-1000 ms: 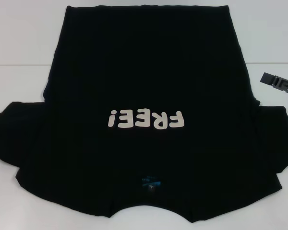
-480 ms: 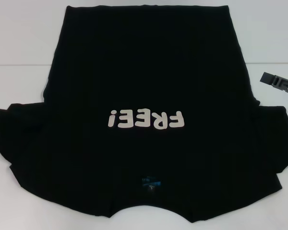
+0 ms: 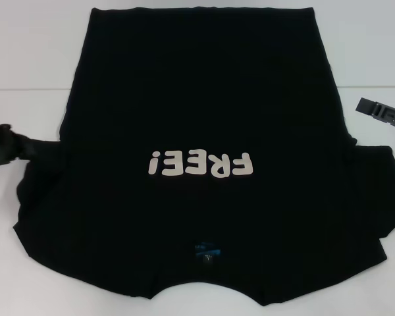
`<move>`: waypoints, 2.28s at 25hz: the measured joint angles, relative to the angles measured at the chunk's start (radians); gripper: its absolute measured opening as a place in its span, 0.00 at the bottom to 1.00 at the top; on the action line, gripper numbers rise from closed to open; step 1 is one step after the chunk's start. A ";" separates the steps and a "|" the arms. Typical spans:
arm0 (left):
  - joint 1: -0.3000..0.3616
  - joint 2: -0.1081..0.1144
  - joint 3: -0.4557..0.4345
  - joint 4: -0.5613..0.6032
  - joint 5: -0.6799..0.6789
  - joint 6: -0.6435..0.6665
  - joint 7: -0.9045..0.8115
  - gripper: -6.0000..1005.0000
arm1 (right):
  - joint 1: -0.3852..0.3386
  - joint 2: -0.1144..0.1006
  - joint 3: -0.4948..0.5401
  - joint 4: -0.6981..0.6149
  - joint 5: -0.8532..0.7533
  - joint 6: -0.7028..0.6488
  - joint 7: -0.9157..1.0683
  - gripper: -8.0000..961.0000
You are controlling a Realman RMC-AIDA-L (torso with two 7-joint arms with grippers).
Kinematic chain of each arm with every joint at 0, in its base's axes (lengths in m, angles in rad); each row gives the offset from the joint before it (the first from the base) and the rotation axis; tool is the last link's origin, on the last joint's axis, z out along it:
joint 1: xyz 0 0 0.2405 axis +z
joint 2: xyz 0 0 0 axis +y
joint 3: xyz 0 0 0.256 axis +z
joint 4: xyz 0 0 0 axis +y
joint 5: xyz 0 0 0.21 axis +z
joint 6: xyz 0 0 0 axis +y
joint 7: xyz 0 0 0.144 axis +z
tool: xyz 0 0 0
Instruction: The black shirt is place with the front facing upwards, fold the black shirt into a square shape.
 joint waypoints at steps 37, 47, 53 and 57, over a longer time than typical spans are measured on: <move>-0.069 -0.068 0.141 -0.138 -0.127 -0.116 0.149 0.39 | 0.004 -0.007 0.011 0.000 0.002 -0.007 0.007 0.70; 0.039 -0.096 0.169 -0.073 -0.236 0.041 0.680 0.65 | 0.005 -0.014 -0.001 -0.004 -0.005 -0.054 0.009 0.70; 0.085 -0.140 0.183 -0.022 -0.232 0.036 0.870 0.80 | -0.007 -0.041 -0.039 -0.011 -0.040 -0.061 0.059 0.70; 0.116 -0.153 0.161 0.012 -0.267 0.042 0.865 0.80 | -0.007 -0.085 -0.041 -0.026 -0.115 -0.088 0.169 0.70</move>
